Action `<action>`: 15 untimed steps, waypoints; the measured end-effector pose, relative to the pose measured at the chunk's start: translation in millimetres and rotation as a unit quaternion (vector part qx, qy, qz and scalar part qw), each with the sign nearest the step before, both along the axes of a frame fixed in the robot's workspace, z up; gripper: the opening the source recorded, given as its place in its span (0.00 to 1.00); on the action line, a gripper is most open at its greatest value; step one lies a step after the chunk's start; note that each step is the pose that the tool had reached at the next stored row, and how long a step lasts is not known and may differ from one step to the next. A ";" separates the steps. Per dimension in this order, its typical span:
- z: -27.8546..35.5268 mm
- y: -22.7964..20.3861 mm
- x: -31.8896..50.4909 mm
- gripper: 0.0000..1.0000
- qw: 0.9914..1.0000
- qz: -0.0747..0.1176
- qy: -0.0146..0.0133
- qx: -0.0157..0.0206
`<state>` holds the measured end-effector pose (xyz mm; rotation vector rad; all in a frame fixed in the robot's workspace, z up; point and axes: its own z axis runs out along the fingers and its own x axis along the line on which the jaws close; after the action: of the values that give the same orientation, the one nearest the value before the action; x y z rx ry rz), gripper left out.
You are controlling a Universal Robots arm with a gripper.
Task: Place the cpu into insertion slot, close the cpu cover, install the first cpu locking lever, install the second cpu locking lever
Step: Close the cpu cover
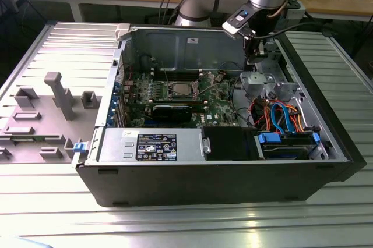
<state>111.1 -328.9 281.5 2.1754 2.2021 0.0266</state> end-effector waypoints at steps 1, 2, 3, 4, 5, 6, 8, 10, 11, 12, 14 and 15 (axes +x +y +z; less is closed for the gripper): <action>-0.1 0.0 0.8 0.11 1.000 0.000 0.000 0.000; -0.1 0.0 1.6 0.11 1.000 0.000 0.000 0.000; -0.2 0.0 2.4 0.11 1.000 0.000 0.000 0.000; -0.2 0.0 3.0 0.11 1.000 0.000 0.000 0.000; -0.2 0.0 4.3 0.11 1.000 0.000 0.000 0.000; -0.3 0.0 4.8 0.11 1.000 0.000 0.000 0.000; -0.4 0.0 4.7 0.11 1.000 0.000 0.000 0.000; -0.5 0.0 1.9 0.11 1.000 0.000 0.000 0.000; -0.5 0.0 0.3 0.11 1.000 0.000 0.000 0.000; -0.5 0.0 -1.6 0.11 1.000 0.000 0.000 0.001; -0.5 0.0 -9.3 0.11 1.000 0.000 0.000 0.001; -0.8 0.0 -11.8 0.11 1.000 0.000 0.000 0.001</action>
<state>99.3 -329.0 280.6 2.1766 2.2032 0.0298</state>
